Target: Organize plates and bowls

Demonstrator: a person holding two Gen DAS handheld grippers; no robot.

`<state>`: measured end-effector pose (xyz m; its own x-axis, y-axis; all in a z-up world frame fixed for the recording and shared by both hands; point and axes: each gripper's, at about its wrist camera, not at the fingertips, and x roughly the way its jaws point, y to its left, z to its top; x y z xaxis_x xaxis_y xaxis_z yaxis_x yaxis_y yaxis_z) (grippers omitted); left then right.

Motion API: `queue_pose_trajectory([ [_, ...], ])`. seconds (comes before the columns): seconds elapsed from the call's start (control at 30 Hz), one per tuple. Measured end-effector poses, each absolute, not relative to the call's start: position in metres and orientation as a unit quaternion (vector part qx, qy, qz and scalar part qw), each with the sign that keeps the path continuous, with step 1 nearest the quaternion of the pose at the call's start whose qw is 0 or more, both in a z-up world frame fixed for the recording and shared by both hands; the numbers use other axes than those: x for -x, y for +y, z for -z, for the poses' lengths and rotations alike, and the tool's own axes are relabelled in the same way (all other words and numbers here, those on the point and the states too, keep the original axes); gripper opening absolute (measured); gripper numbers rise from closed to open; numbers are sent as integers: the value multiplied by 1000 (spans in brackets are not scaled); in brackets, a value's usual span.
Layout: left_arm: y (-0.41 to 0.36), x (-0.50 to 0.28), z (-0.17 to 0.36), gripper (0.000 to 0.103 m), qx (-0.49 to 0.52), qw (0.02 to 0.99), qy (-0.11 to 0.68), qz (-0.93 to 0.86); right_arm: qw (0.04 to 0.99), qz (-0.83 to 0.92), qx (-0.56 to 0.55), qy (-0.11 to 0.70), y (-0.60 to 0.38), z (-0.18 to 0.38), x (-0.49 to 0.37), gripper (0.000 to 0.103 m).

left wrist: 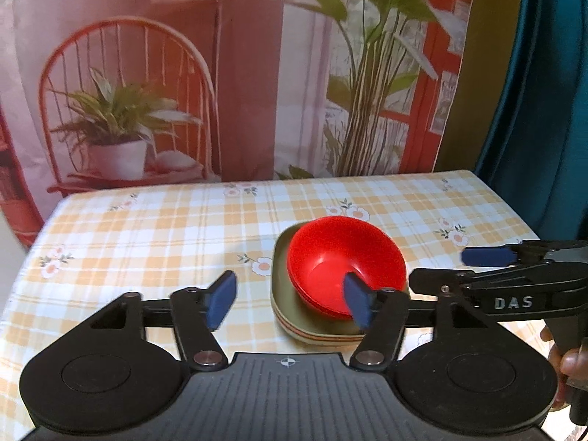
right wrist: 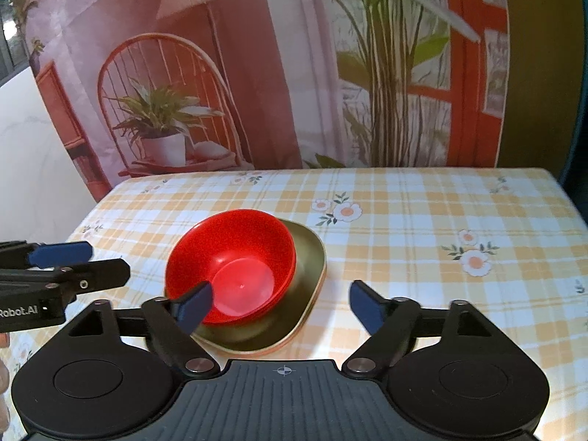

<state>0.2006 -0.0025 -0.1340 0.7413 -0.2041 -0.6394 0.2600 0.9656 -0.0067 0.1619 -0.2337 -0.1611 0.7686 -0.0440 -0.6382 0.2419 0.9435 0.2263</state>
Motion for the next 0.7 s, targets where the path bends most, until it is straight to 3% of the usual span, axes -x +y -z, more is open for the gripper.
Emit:
queue_pose_trajectory([
  [0.17, 2, -173, 117, 96, -37, 943, 310, 113, 936, 77, -140, 315, -223, 142, -138, 103],
  [0.37, 2, -141, 98, 103, -52, 953, 283, 96, 942, 79, -136, 296, -210, 117, -110, 103],
  [0.7, 20, -89, 70, 103, -20, 963, 255, 80, 952, 102, -121, 263, -185, 81, -59, 103],
])
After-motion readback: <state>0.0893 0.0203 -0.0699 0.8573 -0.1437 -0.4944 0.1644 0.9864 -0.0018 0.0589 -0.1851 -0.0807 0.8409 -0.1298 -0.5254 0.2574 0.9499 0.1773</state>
